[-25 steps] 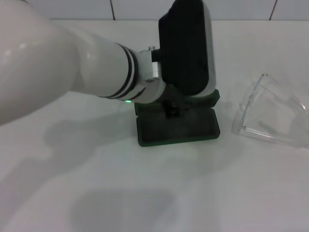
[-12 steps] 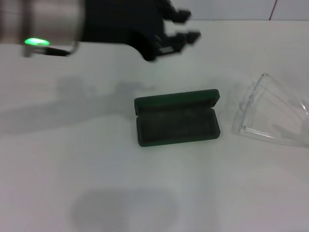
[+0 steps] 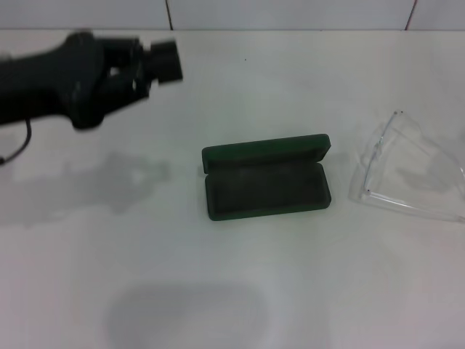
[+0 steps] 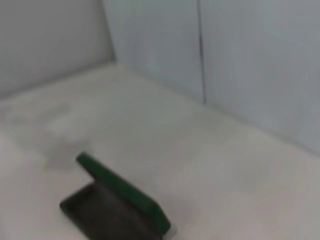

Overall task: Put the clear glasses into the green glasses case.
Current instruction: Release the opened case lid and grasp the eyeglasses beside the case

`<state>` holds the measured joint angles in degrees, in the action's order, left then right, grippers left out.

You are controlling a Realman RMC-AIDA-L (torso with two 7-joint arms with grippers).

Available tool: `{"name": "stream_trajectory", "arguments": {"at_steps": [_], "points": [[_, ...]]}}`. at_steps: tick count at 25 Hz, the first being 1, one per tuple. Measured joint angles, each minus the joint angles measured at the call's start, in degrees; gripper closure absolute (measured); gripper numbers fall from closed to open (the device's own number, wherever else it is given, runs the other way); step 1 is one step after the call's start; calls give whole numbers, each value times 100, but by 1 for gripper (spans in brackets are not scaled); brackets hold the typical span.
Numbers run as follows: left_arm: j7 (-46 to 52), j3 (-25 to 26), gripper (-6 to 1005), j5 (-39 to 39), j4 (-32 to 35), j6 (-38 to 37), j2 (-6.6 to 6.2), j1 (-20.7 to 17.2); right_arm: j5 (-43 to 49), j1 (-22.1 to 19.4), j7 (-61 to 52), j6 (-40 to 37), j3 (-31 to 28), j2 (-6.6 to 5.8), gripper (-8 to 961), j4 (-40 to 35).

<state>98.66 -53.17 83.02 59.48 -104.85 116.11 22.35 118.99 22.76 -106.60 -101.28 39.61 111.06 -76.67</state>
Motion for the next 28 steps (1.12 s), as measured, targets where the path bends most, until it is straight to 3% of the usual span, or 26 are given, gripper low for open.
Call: {"name": "stream_trajectory", "arguments": {"at_steps": [1,4,7,10,13,15,21,25,28], "points": [[-130,6,823,48,-82,-14,12,-40,204,160,-174,-113,59,-40,114,-98],[-574,27,830,231,-375,-27,52,-150,748,869,-239,-784,369,-349,131,-212],[-862,45,837,300,-698,-22,64,-169,806,1368,233,-987,635,-605,148,-181],[-1085,193,846,261,-1049,-8,71,-149,857,1867,768,-1019,848,-721,192,-244],[-1274,388,855,262,-1285,2,111,-131,1185,2343,1175,-1018,1453,-783,228,-360],[-1377,465,861,307,-1371,28,136,-131,1578,2525,1510,-832,1894,-721,241,-406],[-1900,452,879,591,-1444,57,217,-116,2775,2739,2789,-218,2992,-223,278,-200],[-2616,426,891,911,-1486,58,338,-99,3307,2802,3498,-108,3253,20,303,203],[-2725,487,892,886,-1732,91,336,-70,3431,2809,4018,70,3297,148,347,460]]}}
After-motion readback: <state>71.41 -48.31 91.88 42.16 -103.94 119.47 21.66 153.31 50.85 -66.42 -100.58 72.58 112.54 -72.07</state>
